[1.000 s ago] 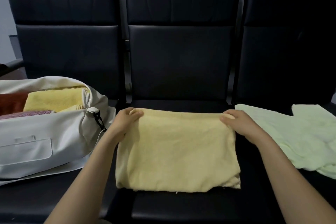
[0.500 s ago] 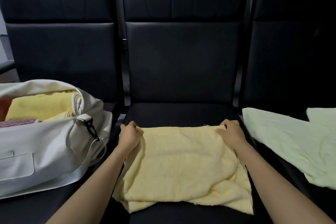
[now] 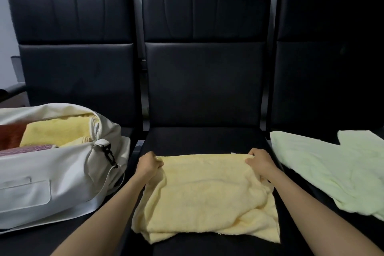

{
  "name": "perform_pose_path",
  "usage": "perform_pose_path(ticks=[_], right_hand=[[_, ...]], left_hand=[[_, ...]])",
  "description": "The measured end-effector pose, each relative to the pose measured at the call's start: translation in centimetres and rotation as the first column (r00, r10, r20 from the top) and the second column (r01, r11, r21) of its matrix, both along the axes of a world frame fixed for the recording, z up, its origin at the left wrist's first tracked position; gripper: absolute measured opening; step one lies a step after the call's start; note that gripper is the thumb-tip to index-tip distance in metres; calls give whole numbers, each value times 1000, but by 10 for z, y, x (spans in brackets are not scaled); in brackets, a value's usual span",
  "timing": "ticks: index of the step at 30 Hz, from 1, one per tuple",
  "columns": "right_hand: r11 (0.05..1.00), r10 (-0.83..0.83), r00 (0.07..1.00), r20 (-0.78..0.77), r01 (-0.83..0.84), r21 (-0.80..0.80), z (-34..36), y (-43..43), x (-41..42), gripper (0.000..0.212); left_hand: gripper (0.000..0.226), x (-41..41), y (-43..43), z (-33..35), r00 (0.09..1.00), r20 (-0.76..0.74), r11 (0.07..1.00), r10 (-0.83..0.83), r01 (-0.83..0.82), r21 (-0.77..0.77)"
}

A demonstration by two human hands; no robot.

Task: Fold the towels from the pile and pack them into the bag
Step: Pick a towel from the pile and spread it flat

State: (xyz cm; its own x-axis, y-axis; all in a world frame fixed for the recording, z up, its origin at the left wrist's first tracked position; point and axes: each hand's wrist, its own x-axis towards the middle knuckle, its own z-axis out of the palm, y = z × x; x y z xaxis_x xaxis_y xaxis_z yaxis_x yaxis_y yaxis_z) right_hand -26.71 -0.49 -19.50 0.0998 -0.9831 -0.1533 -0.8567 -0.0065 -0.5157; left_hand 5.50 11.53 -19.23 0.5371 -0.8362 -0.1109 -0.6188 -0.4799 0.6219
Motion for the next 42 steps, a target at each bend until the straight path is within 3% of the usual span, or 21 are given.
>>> perform_pose_path(ticks=[5, 11, 14, 20, 21, 22, 24, 25, 26, 30, 32, 35, 39, 42], right_hand=[[984, -9, 999, 43, 16, -177, 32, 29, -17, 15], [891, 47, 967, 252, 73, -448, 137, 55, -29, 13], [785, 88, 961, 262, 95, -613, 199, 67, -33, 15], [497, 223, 879, 420, 269, -825, 277, 113, -42, 13], [488, 226, 874, 429, 279, -827, 277, 118, -44, 13], [518, 213, 882, 420, 263, -814, 276, 121, -47, 13], [648, 164, 926, 341, 159, -745, 267, 122, -53, 13], [684, 153, 943, 296, 115, -720, 262, 122, -55, 12], [683, 159, 945, 285, 104, -723, 259, 123, -56, 12], [536, 203, 886, 418, 257, -804, 271, 134, -50, 12], [519, 194, 868, 458, 306, -799, 279, 134, -47, 13], [563, 184, 848, 498, 324, -760, 277, 128, -46, 12], [779, 79, 891, 447, 224, -585, 255, 117, -43, 12], [845, 84, 861, 502, 206, -494, 245, 111, -37, 14]], left_hand=[[29, -11, 20, 36, 997, 49, 968, -67, 77, -239], [15, -20, 40, 134, 986, 154, 849, -58, 130, -513], [8, -21, 50, 196, 983, 181, 734, -23, 140, -665], [7, -31, 87, 269, 996, 88, 404, 28, 69, -912], [7, -31, 90, 269, 993, 115, 423, 14, 98, -901], [8, -28, 92, 267, 987, 157, 501, -16, 144, -854], [8, -20, 95, 258, 969, 220, 710, -109, 231, -666], [8, -16, 96, 255, 969, 216, 747, -121, 232, -623], [8, -15, 99, 255, 977, 188, 734, -100, 201, -649], [12, -23, 106, 280, 997, 48, 514, -62, 73, -855], [13, -26, 107, 291, 994, 44, 475, -101, 87, -876], [9, -23, 105, 290, 986, 77, 522, -149, 145, -841], [8, -10, 92, 257, 974, 177, 762, -141, 221, -608], [7, -8, 84, 244, 984, 150, 747, -98, 173, -642]])
